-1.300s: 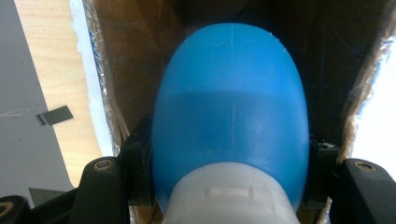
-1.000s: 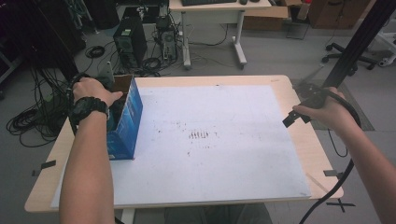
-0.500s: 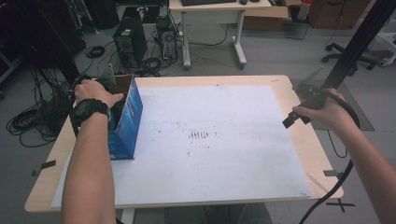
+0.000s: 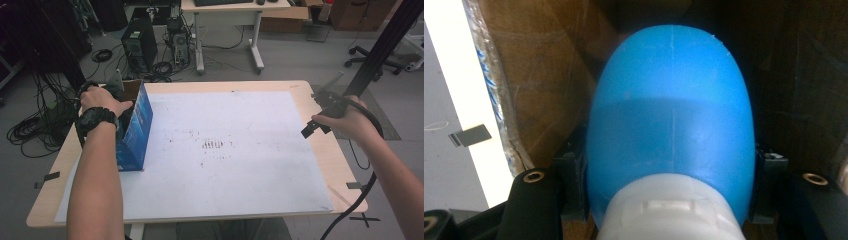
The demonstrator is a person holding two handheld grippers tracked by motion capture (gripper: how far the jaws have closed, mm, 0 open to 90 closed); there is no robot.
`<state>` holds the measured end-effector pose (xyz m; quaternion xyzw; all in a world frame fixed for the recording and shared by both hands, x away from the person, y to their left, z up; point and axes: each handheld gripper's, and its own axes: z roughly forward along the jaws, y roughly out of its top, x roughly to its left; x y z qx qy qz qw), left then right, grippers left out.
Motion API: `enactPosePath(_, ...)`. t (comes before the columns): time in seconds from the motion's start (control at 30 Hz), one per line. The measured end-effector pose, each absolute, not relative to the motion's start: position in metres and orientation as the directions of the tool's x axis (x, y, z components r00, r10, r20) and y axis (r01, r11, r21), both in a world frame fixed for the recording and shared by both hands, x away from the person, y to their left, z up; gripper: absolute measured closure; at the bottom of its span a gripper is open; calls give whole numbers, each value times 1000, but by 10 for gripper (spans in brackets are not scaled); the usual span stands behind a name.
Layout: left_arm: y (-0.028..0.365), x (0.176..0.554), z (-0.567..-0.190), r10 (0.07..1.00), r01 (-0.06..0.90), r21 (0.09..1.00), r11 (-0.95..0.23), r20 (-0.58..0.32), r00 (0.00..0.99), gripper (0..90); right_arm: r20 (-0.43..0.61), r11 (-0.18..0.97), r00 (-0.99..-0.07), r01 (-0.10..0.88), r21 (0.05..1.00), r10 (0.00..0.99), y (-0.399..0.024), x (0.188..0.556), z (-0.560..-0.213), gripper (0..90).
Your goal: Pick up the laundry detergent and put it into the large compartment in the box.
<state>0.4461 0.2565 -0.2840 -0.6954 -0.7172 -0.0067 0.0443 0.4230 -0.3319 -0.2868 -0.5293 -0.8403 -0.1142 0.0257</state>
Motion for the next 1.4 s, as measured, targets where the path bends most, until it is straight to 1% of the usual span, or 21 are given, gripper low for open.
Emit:
enactPosePath(0.4, 254, 447, -286, 996, 998, -60, 31, 83, -26, 370, 167, 412, -437, 896, 165, 884, -333, 423, -287, 129)
enactPosePath(0.5, 255, 446, -289, 997, 997, -73, 27, 77, -22, 347, 166, 412, -437, 896, 165, 884, -333, 423, -288, 129)
enactPosePath(0.73, 259, 444, -289, 997, 997, -58, 46, 62, -43, 323, 163, 414, -439, 895, 163, 884, -333, 424, -288, 129)
enactPosePath(0.97, 259, 443, -287, 998, 997, -55, 57, 39, -55, 276, 162, 421, -445, 892, 163, 881, -329, 424, -287, 129)
enactPosePath(1.4, 257, 441, -272, 998, 997, -41, 63, 34, -61, 253, 167, 418, -443, 893, 166, 881, -329, 424, -287, 129)
